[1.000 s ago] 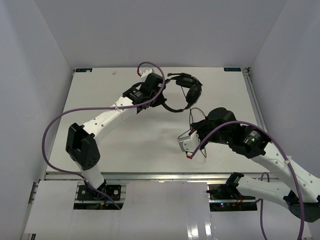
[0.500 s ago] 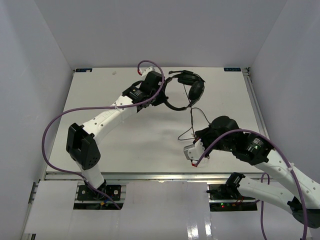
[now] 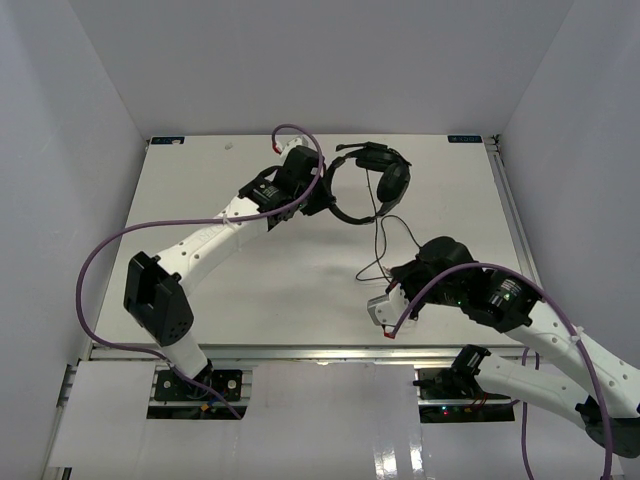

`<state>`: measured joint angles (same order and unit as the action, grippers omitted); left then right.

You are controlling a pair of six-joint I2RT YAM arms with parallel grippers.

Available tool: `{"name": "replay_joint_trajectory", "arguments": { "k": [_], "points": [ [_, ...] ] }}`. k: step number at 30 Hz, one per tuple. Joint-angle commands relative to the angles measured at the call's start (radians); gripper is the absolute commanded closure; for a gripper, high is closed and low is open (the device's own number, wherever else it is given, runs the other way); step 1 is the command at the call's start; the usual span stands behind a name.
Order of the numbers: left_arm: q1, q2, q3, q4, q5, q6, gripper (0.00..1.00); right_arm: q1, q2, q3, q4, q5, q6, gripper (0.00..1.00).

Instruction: Wrap the headphones

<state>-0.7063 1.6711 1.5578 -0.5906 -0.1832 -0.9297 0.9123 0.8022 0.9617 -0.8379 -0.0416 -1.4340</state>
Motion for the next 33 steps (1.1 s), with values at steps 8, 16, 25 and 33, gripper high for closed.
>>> {"name": "replay_joint_trajectory", "arguments": {
  "k": [8, 16, 25, 33],
  "points": [
    [-0.004, 0.013, -0.008, 0.060, -0.055, 0.050, 1.00, 0.009, 0.057, 0.159, 0.101, 0.000, -0.024, 0.92],
    [-0.006, 0.011, -0.068, 0.062, -0.060, 0.093, 1.00, 0.008, 0.081, 0.136, 0.292, 0.110, -0.035, 0.92],
    [-0.032, -0.018, -0.138, 0.061, -0.064, 0.154, 1.00, 0.008, 0.108, 0.136, 0.433, 0.202, -0.047, 0.92],
    [-0.061, -0.057, -0.176, 0.063, -0.068, 0.215, 1.00, 0.000, 0.104, 0.101, 0.511, 0.240, -0.051, 0.88]
  ]
}}
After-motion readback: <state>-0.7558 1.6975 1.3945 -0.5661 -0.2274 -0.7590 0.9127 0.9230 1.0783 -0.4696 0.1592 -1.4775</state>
